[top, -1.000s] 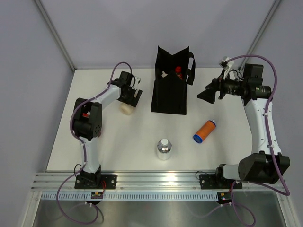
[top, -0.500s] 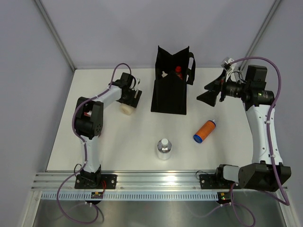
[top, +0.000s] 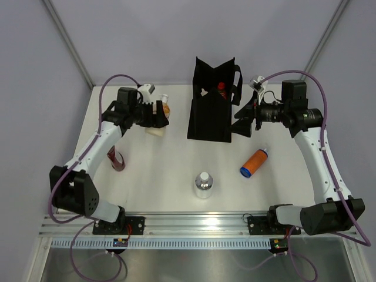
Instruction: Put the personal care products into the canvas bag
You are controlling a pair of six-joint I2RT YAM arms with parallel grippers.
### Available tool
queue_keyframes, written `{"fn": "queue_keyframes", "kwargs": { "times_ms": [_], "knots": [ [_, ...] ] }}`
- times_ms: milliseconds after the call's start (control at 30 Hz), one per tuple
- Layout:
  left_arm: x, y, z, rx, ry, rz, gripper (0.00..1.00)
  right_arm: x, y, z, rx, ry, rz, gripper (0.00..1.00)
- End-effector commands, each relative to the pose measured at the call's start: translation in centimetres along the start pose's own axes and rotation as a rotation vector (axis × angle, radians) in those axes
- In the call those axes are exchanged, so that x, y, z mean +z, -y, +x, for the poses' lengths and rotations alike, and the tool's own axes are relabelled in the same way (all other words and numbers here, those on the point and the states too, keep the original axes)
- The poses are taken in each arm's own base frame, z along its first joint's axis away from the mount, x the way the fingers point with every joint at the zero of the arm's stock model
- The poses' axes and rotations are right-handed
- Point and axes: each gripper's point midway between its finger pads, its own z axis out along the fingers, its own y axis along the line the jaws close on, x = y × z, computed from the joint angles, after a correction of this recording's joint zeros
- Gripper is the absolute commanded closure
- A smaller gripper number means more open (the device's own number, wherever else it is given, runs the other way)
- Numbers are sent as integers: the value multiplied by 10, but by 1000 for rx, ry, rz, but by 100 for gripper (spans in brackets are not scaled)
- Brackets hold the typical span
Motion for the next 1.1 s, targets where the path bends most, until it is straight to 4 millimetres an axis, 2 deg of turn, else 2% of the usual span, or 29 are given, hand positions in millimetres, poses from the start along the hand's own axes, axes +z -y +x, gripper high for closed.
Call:
{"fn": "queue_keyframes", "kwargs": {
  "times_ms": [0,33,67,100,167,200,267,300,333,367,400,433,467,533,567,600,633,667,733,867,967,1000,1067],
  "knots": [
    [-51,50,-55,10,239,189,100,-7,1,-35,-55,68,62,7],
    [-62,58,-63,-8,273,206,100,-9,2,-40,-64,77,80,7],
    [-81,69,-75,3,331,233,100,-11,2,-43,-72,84,94,7],
    [-99,81,-97,19,407,264,100,-15,1,-48,-90,97,122,7],
    [-125,106,-122,9,489,342,100,-19,4,-56,-90,128,169,7],
    [-147,123,-150,41,587,388,100,-22,8,-55,-83,138,215,7],
    [-166,154,-178,53,680,473,100,-29,20,-60,-60,185,295,6],
    [-168,164,-188,60,703,486,100,-30,22,-55,-37,197,317,6],
    [-167,175,-211,82,744,486,100,-37,29,-59,-22,233,349,6],
    [-164,194,-216,99,741,517,100,-44,36,-55,-5,250,396,6],
    [-155,206,-238,109,758,533,100,-52,42,-58,40,287,434,5],
    [-148,213,-248,126,768,535,100,-69,56,-58,59,311,501,5],
    [-142,227,-254,141,772,549,100,-76,60,-56,67,322,525,5],
    [-121,239,-274,170,795,541,100,-92,68,-52,91,341,583,5],
    [-117,243,-282,178,822,542,100,-94,67,-50,93,343,582,5],
    [-111,246,-288,183,841,547,100,-95,69,-44,107,343,587,5],
    [-93,244,-293,172,853,537,100,-96,69,-43,111,351,591,5],
    [-94,249,-301,179,907,555,100,-97,70,-40,119,356,588,5],
    [-82,251,-307,185,946,555,100,-97,70,-35,139,377,583,5],
    [-43,251,-319,215,1015,502,100,-96,71,-24,163,385,569,5],
    [-21,244,-321,236,1021,455,100,-96,71,-18,165,373,567,5],
    [-7,239,-320,245,1009,432,100,-97,70,-17,164,376,569,5],
    [10,235,-311,259,950,421,100,-97,70,-14,165,378,571,5]
  ]
}}
